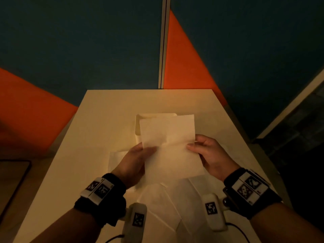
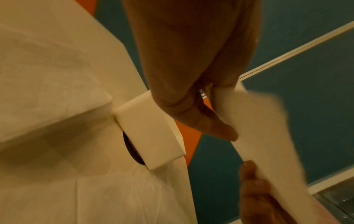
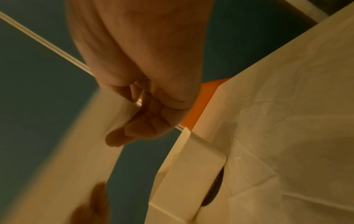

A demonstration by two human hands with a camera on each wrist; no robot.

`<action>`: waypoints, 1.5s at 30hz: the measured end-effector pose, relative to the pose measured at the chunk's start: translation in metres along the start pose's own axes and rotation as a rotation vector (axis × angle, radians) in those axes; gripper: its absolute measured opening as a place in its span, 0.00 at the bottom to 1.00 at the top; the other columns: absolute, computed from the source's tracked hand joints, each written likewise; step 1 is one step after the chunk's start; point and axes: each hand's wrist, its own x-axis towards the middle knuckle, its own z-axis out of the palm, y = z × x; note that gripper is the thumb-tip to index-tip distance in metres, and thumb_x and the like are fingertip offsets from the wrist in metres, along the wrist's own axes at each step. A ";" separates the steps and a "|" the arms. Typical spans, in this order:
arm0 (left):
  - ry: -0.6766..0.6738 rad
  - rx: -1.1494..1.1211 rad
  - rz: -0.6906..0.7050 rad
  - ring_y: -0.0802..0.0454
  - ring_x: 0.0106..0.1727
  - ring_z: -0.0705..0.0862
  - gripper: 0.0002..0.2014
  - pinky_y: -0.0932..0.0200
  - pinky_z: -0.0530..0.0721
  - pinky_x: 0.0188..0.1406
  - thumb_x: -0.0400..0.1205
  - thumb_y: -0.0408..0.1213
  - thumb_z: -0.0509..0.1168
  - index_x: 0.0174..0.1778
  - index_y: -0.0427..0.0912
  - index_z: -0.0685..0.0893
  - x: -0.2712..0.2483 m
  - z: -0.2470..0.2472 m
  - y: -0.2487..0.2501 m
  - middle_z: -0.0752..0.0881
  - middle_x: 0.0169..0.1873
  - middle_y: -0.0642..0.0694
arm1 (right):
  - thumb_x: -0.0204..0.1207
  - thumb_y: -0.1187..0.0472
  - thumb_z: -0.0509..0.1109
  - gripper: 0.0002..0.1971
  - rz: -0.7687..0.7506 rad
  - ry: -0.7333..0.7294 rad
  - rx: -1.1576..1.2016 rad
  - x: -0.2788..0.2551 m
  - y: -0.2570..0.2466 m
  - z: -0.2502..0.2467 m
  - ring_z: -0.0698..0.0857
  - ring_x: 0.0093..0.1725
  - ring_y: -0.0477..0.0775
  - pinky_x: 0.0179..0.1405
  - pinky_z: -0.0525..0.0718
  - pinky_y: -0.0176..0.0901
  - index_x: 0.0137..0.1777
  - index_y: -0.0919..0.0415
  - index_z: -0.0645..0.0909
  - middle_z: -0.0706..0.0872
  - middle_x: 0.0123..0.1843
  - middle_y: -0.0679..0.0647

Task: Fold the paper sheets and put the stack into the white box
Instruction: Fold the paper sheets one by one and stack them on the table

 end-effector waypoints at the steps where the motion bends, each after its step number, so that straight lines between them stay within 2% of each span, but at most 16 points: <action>1: 0.011 0.032 0.015 0.43 0.49 0.88 0.11 0.53 0.88 0.42 0.82 0.31 0.61 0.57 0.39 0.85 0.000 -0.001 0.001 0.89 0.50 0.39 | 0.77 0.72 0.65 0.12 0.000 0.000 0.014 0.000 -0.002 -0.002 0.88 0.44 0.52 0.45 0.85 0.45 0.53 0.59 0.86 0.90 0.47 0.57; 5: -0.001 0.123 0.056 0.50 0.44 0.89 0.11 0.60 0.88 0.41 0.82 0.27 0.60 0.48 0.40 0.89 0.000 -0.010 0.009 0.91 0.43 0.44 | 0.75 0.74 0.65 0.14 0.008 0.009 0.062 0.001 -0.006 -0.008 0.88 0.43 0.52 0.45 0.85 0.47 0.46 0.58 0.88 0.91 0.43 0.54; 8: -0.075 0.152 0.055 0.53 0.36 0.87 0.16 0.65 0.85 0.32 0.79 0.22 0.59 0.38 0.39 0.91 -0.003 -0.015 0.020 0.90 0.38 0.45 | 0.75 0.77 0.62 0.22 0.005 -0.001 0.009 0.003 -0.009 -0.014 0.83 0.37 0.52 0.31 0.80 0.41 0.29 0.54 0.87 0.87 0.35 0.50; 10: -0.160 0.159 0.054 0.49 0.41 0.89 0.10 0.62 0.86 0.36 0.74 0.29 0.63 0.40 0.38 0.91 -0.005 -0.018 0.027 0.90 0.45 0.41 | 0.76 0.75 0.61 0.23 0.006 -0.037 -0.036 0.002 -0.013 -0.017 0.81 0.36 0.53 0.27 0.77 0.39 0.26 0.52 0.85 0.85 0.36 0.52; 14: -0.310 0.288 0.006 0.45 0.53 0.87 0.19 0.58 0.86 0.50 0.60 0.46 0.74 0.44 0.41 0.92 -0.007 -0.020 0.037 0.89 0.53 0.40 | 0.77 0.74 0.60 0.24 0.012 -0.140 -0.123 0.002 -0.021 -0.017 0.81 0.33 0.53 0.22 0.77 0.37 0.24 0.53 0.83 0.84 0.34 0.54; 16: -0.366 0.339 -0.018 0.46 0.58 0.86 0.20 0.60 0.84 0.53 0.60 0.46 0.77 0.46 0.42 0.92 -0.008 -0.017 0.038 0.87 0.58 0.41 | 0.76 0.76 0.60 0.25 0.004 -0.203 -0.171 0.003 -0.024 -0.013 0.80 0.34 0.54 0.22 0.77 0.36 0.23 0.53 0.83 0.82 0.36 0.56; 18: -0.382 0.375 -0.017 0.44 0.60 0.84 0.16 0.58 0.80 0.59 0.66 0.43 0.73 0.48 0.43 0.92 -0.007 -0.011 0.035 0.86 0.60 0.40 | 0.75 0.76 0.63 0.24 -0.004 -0.274 -0.223 0.005 -0.025 -0.006 0.80 0.38 0.58 0.28 0.78 0.40 0.23 0.52 0.84 0.82 0.40 0.61; 20: -0.378 0.473 -0.016 0.41 0.57 0.78 0.17 0.49 0.71 0.62 0.68 0.44 0.71 0.52 0.45 0.91 -0.004 -0.007 0.028 0.83 0.58 0.32 | 0.73 0.72 0.67 0.20 -0.008 -0.341 -0.283 0.006 -0.026 0.003 0.79 0.41 0.61 0.35 0.78 0.44 0.25 0.50 0.85 0.82 0.43 0.64; 22: -0.374 0.560 -0.018 0.41 0.54 0.74 0.17 0.41 0.70 0.60 0.68 0.44 0.71 0.52 0.49 0.90 -0.004 -0.002 0.025 0.83 0.58 0.27 | 0.71 0.71 0.69 0.15 -0.020 -0.382 -0.329 0.007 -0.026 0.010 0.81 0.41 0.59 0.38 0.80 0.44 0.28 0.52 0.86 0.84 0.41 0.63; 25: -0.269 0.561 0.001 0.43 0.54 0.81 0.13 0.41 0.77 0.64 0.67 0.38 0.73 0.46 0.51 0.92 -0.006 -0.001 0.023 0.88 0.56 0.44 | 0.75 0.74 0.66 0.11 -0.020 -0.369 -0.286 0.010 -0.024 0.013 0.83 0.39 0.51 0.35 0.82 0.38 0.43 0.58 0.84 0.86 0.43 0.58; 28: -0.022 0.414 0.050 0.46 0.54 0.85 0.12 0.48 0.83 0.58 0.74 0.26 0.70 0.48 0.45 0.91 -0.005 -0.011 0.020 0.89 0.53 0.46 | 0.78 0.71 0.64 0.12 0.044 -0.188 -0.240 0.019 -0.011 0.002 0.84 0.41 0.53 0.35 0.80 0.42 0.56 0.56 0.80 0.86 0.48 0.58; 31: 0.183 0.344 0.087 0.47 0.52 0.85 0.14 0.55 0.89 0.47 0.77 0.21 0.65 0.54 0.41 0.86 -0.004 -0.031 0.015 0.86 0.53 0.46 | 0.75 0.68 0.69 0.13 0.082 -0.032 -0.575 0.031 0.017 -0.017 0.84 0.47 0.53 0.42 0.81 0.46 0.56 0.52 0.78 0.84 0.51 0.55; 33: 0.282 0.388 0.104 0.47 0.50 0.84 0.15 0.57 0.88 0.41 0.77 0.21 0.65 0.55 0.42 0.84 -0.004 -0.049 0.007 0.84 0.53 0.46 | 0.72 0.67 0.72 0.17 0.119 -0.069 -0.891 0.034 0.036 -0.025 0.82 0.53 0.54 0.52 0.84 0.50 0.56 0.48 0.77 0.80 0.51 0.51; 37: 0.445 0.657 0.089 0.42 0.51 0.84 0.16 0.47 0.84 0.55 0.76 0.23 0.68 0.56 0.46 0.84 -0.001 -0.086 -0.016 0.83 0.55 0.42 | 0.74 0.62 0.67 0.24 0.127 -0.278 -1.512 0.028 0.061 -0.024 0.74 0.67 0.56 0.65 0.73 0.52 0.69 0.43 0.72 0.73 0.67 0.49; 40: 0.516 0.838 0.045 0.44 0.45 0.85 0.19 0.52 0.83 0.52 0.74 0.25 0.69 0.59 0.45 0.85 -0.001 -0.101 -0.026 0.86 0.51 0.41 | 0.74 0.56 0.69 0.26 0.039 -0.368 -1.671 0.023 0.075 -0.019 0.70 0.69 0.57 0.66 0.69 0.53 0.72 0.44 0.69 0.70 0.69 0.48; 45: 0.527 0.949 0.018 0.45 0.41 0.84 0.23 0.58 0.79 0.46 0.72 0.23 0.70 0.61 0.46 0.84 -0.002 -0.113 -0.034 0.86 0.46 0.40 | 0.73 0.62 0.68 0.24 -0.027 -0.397 -1.747 0.024 0.079 -0.014 0.70 0.68 0.57 0.63 0.68 0.52 0.68 0.47 0.70 0.71 0.68 0.49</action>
